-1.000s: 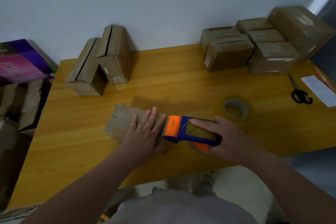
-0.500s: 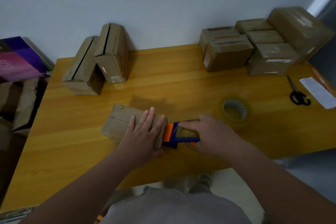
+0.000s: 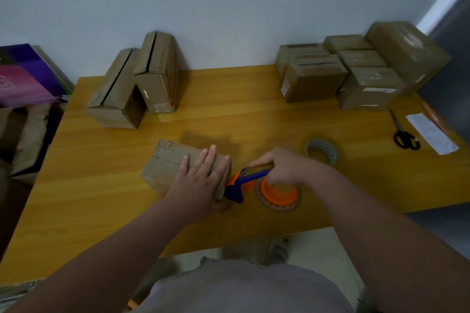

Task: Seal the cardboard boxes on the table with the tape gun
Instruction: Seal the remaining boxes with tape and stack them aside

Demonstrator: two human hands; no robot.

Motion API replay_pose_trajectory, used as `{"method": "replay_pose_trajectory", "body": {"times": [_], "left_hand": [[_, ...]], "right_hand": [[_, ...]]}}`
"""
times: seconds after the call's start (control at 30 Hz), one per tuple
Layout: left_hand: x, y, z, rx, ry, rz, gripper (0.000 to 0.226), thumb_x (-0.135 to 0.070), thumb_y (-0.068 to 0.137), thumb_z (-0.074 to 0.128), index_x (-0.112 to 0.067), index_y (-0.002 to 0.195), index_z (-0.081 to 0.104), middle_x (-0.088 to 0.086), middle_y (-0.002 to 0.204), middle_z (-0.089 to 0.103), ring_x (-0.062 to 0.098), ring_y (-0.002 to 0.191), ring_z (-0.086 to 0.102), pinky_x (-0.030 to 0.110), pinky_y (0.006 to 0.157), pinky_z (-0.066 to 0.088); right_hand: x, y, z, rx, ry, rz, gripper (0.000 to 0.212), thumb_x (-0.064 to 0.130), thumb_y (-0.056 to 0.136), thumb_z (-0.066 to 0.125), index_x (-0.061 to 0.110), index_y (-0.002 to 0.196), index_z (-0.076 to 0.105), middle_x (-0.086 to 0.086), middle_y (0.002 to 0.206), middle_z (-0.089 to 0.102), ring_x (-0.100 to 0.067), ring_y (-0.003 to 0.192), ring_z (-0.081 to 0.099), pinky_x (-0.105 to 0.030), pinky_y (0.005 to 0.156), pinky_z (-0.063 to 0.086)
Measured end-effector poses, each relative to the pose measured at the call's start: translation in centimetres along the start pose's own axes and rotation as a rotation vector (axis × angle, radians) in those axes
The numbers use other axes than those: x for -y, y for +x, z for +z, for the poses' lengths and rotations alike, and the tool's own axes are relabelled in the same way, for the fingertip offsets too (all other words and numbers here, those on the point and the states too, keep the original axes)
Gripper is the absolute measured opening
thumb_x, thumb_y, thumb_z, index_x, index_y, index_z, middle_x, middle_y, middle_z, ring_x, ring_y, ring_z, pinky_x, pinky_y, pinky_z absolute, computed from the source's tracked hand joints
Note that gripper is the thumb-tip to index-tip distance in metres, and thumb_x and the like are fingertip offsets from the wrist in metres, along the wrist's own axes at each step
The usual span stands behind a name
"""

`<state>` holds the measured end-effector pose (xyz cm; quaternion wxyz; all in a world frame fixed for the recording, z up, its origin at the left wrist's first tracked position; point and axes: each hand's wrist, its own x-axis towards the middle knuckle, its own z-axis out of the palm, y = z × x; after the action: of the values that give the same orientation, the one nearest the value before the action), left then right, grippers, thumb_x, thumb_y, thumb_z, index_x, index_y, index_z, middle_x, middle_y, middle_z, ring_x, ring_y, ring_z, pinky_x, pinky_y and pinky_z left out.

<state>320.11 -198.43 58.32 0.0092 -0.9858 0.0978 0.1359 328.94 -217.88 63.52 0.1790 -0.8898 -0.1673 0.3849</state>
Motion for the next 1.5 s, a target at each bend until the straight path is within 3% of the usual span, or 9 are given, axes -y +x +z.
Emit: {"method": "replay_pose_trajectory", "body": {"times": [0.17,0.27,0.37,0.5,0.73,0.83,1.03,1.27,1.5], "left_hand": [[0.0,-0.1,0.0,-0.014,-0.012,0.008,0.094,-0.062,0.089,0.045,-0.029,0.149,-0.02,0.008,0.157,-0.026,0.023,0.146,-0.018,0.048,0.115,-0.01],[0.1,-0.2,0.0,-0.014,-0.003,0.014,0.096,-0.062,0.088,0.045,-0.029,0.148,-0.022,0.008,0.156,-0.026,0.022,0.146,-0.019,0.047,0.116,-0.011],[0.2,-0.2,0.0,-0.007,-0.017,0.025,0.098,-0.06,0.088,0.049,-0.03,0.148,-0.022,0.006,0.156,-0.027,0.022,0.145,-0.02,0.047,0.116,-0.012],[0.5,-0.4,0.0,-0.02,-0.039,0.066,0.094,-0.052,0.089,0.051,-0.03,0.15,-0.017,0.002,0.158,-0.024,0.021,0.146,-0.018,0.047,0.116,-0.011],[1.7,-0.6,-0.6,-0.016,-0.039,0.179,0.091,-0.015,0.088,0.057,-0.04,0.15,-0.005,-0.005,0.158,-0.02,0.019,0.145,-0.018,0.037,0.108,-0.019],[1.5,-0.5,-0.9,-0.027,-0.071,0.147,0.085,-0.024,0.09,0.058,-0.039,0.151,0.0,-0.001,0.159,-0.016,0.021,0.147,-0.01,0.034,0.109,-0.015],[0.2,1.1,-0.6,-0.1,-0.116,-0.174,0.081,-0.061,0.094,0.031,-0.025,0.152,-0.013,0.012,0.158,-0.019,0.026,0.147,-0.011,0.037,0.117,-0.005],[-0.1,1.8,-0.4,-0.04,-0.035,-0.182,0.089,-0.057,0.093,0.042,-0.02,0.151,-0.016,0.016,0.157,-0.019,0.029,0.147,-0.011,0.04,0.118,-0.005],[1.4,1.7,-1.2,-0.03,0.014,-0.07,0.087,-0.033,0.096,0.053,-0.028,0.151,-0.015,0.008,0.158,-0.02,0.024,0.147,-0.01,0.039,0.118,-0.004]], "right_hand": [[-0.4,-0.3,0.6,0.021,0.032,0.059,0.062,0.008,0.079,0.062,0.035,0.134,0.054,0.001,0.128,0.049,-0.025,0.091,0.061,-0.029,0.067,0.045],[0.1,-0.8,0.8,0.032,-0.052,0.113,0.055,0.015,0.08,0.062,0.031,0.132,0.056,-0.001,0.118,0.059,-0.016,0.075,0.053,-0.024,0.057,0.04],[-0.4,-1.6,1.1,0.024,-0.19,0.159,0.047,0.022,0.084,0.06,0.027,0.13,0.058,-0.001,0.113,0.061,-0.018,0.085,0.057,-0.027,0.063,0.045],[-2.0,-2.6,0.8,-0.121,0.088,0.164,0.054,0.023,0.078,0.069,0.032,0.13,0.058,0.005,0.111,0.061,-0.016,0.095,0.061,-0.034,0.084,0.056],[-3.8,-3.8,1.5,-0.33,0.32,0.086,0.062,0.03,0.075,0.078,0.035,0.132,0.053,0.014,0.1,0.058,-0.009,0.092,0.059,-0.034,0.084,0.055],[-4.0,-3.8,2.0,-0.388,0.395,0.061,0.068,0.029,0.073,0.08,0.032,0.135,0.051,0.01,0.107,0.059,-0.011,0.095,0.06,-0.035,0.086,0.055],[-4.1,-3.9,2.2,-0.476,0.481,0.046,0.085,0.041,0.073,0.08,0.029,0.145,0.038,0.008,0.117,0.047,-0.013,0.106,0.05,-0.029,0.084,0.047],[-3.9,-3.5,2.3,-0.561,0.536,0.012,0.084,0.031,0.07,0.084,0.028,0.142,0.039,0.008,0.117,0.047,-0.013,0.108,0.05,-0.025,0.077,0.046],[-3.2,-3.7,1.7,-0.566,0.579,-0.122,0.072,0.013,0.071,0.083,0.037,0.125,0.042,0.02,0.105,0.047,-0.002,0.093,0.051,-0.016,0.068,0.046]]}}
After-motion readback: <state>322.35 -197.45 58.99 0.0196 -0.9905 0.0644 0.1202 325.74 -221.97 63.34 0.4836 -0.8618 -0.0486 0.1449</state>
